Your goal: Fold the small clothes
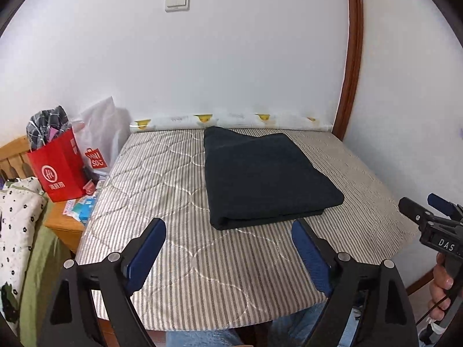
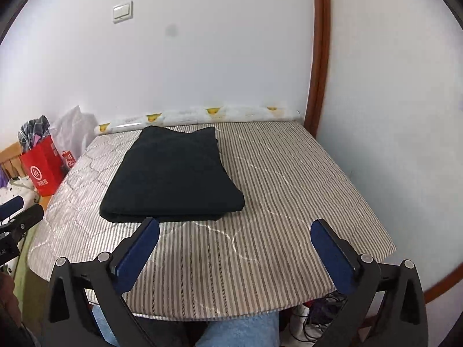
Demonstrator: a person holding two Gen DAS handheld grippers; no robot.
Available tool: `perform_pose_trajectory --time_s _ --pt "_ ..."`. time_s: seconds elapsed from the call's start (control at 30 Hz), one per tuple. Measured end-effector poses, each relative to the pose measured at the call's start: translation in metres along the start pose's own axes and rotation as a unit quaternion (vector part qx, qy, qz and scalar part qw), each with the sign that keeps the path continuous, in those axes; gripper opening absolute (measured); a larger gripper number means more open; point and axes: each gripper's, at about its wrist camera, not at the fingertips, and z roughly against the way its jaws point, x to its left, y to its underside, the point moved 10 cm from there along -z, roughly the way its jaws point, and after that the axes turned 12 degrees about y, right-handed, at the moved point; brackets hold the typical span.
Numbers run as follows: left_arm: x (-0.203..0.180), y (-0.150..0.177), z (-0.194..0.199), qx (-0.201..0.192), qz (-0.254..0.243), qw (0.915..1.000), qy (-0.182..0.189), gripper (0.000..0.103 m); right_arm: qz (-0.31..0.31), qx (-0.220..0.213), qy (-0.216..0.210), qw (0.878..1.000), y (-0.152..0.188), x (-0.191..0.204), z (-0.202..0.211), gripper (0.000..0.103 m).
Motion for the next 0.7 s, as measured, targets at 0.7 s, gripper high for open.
perform_pose_trajectory --time_s 0.7 --pt "-0.003 0.005 0.006 0.001 0.0 1.0 0.002 0.088 0.009 -0.006 -0.002 1.0 0.004 0.006 0.021 0.103"
